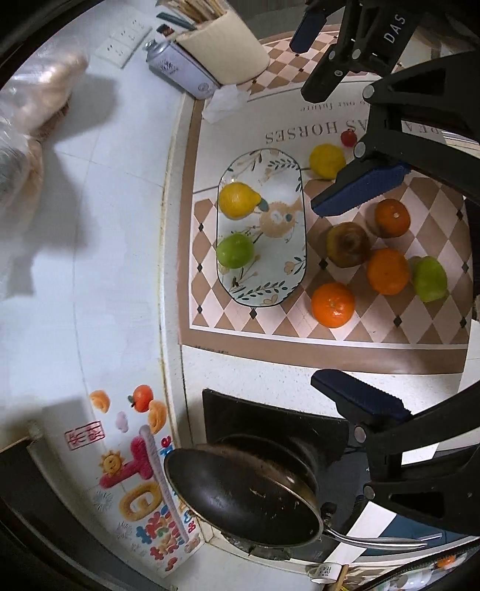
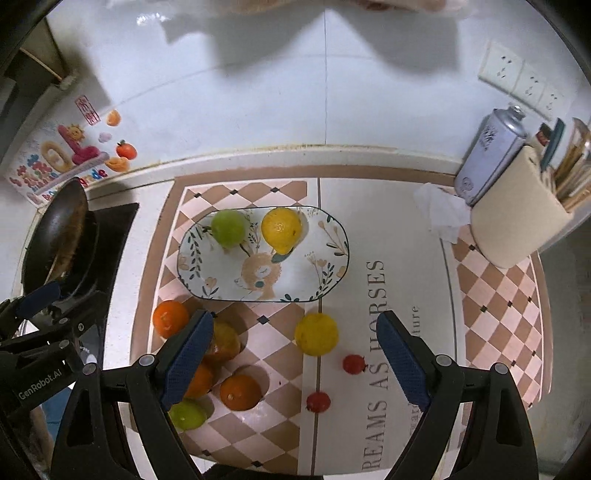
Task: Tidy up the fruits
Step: 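Lift both tools back from the plate toward the loose fruits, then grasp the orange with the left tool while the right tool grasps the yellow lemon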
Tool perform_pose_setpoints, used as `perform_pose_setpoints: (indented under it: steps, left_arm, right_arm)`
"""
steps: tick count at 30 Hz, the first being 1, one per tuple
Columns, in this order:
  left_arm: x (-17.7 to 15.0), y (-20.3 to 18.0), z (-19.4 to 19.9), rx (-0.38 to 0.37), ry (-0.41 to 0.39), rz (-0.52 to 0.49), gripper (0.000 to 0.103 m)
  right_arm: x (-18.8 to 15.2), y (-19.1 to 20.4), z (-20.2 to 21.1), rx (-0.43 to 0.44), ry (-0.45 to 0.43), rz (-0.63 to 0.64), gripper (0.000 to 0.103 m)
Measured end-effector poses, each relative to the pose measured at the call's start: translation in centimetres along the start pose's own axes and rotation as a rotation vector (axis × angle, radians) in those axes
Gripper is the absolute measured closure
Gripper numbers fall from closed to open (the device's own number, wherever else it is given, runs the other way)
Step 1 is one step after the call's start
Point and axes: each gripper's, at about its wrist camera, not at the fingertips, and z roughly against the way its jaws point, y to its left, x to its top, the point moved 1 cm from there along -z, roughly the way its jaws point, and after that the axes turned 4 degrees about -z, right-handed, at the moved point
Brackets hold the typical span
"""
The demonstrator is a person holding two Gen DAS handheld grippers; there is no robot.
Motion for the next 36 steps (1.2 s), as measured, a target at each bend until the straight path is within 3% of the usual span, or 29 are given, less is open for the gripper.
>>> perform_pose_setpoints:
  steps: [9, 15, 17, 20, 24, 32, 34, 36]
  left_arm:
    - [-1.0, 0.4, 2.0, -0.014, -0.034, 0.036, 0.018]
    - [-1.2, 1.7, 0.1, 0.024, -0.008, 0.072, 0.016]
    - [-1.2, 2.4, -1.8, 0.054, 0.028, 0.08, 0.004]
    - [-1.1, 3.6, -5.2, 0.088, 0.099, 0.096, 0.004]
    - [-1.2, 4.6, -10.5, 0.058, 0.227, 0.125, 0.004]
    - [-2.2, 3.9, -20.2, -0.03, 0.464, 0.157, 0.004]
    - [-2.5, 3.7, -21.5, -0.027, 0.491, 0.151, 0.006]
    - [-2.9, 3.4, -22.6, -0.036, 0.509, 0.146, 0.023]
  right_arm:
    - [-1.8, -0.4, 3.3, 0.038, -0.044, -0.039, 0.011]
    - [-1.9, -2.8, -0.4, 0.072, 0.025, -0.13, 0.011]
    - [-2.0, -3.9, -3.3, 0.085, 0.084, -0.168, 0.011]
    - [-2.3, -5.6, -8.4, 0.107, 0.185, -0.223, 0.011]
    - [-2.7, -7.0, -14.2, 0.109, 0.285, -0.259, 0.011]
    - [-3.0, -7.1, -19.2, 0.126, 0.385, -0.259, 0.015]
    - [-2.8, -7.1, -20.0, 0.126, 0.404, -0.257, 0.015]
    - [-2.8, -6.9, -20.8, 0.122, 0.423, -0.251, 0.015]
